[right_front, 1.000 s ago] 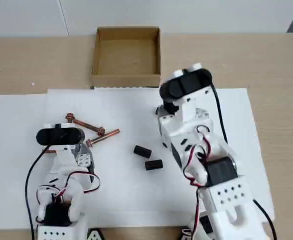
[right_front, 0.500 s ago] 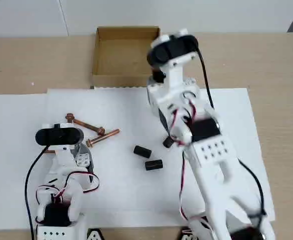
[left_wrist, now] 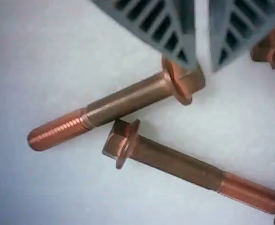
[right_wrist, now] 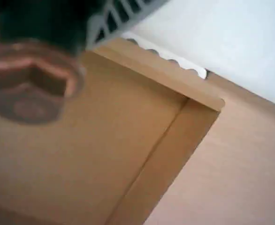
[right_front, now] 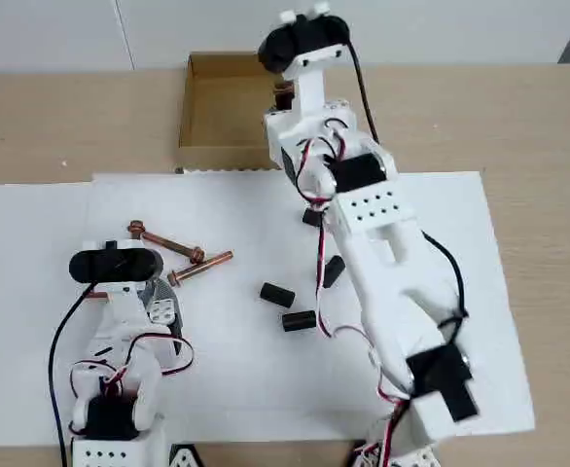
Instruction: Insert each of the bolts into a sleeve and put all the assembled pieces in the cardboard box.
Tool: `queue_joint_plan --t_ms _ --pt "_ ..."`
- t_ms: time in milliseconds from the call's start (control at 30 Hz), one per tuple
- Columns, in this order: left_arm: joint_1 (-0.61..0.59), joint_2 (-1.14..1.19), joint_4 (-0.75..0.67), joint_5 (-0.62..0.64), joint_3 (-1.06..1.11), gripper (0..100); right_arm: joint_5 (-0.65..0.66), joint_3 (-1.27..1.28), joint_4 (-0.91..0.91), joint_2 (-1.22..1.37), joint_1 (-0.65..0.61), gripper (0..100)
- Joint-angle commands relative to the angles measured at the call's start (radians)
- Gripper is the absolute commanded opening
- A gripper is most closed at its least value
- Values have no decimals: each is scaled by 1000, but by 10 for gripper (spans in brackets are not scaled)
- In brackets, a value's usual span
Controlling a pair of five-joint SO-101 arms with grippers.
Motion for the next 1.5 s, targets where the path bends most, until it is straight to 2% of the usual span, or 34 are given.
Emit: queue_joint_plan --t_ms 0,367,533,733,1000,1467 --pt "-3 -11 2 0 -4 6 -2 -132 -35 44 13 3" --pt "-3 -11 2 0 -4 6 0 -456 -35 344 13 3" --pt "-3 -11 2 0 -4 6 75 -612 -36 529 13 3" --pt "-3 -11 2 0 -4 6 153 -778 -127 746 22 9" --pt "-3 -11 2 0 -4 6 176 -895 -124 895 41 192" --pt "-3 -11 2 0 -4 6 175 -898 -119 892 41 102"
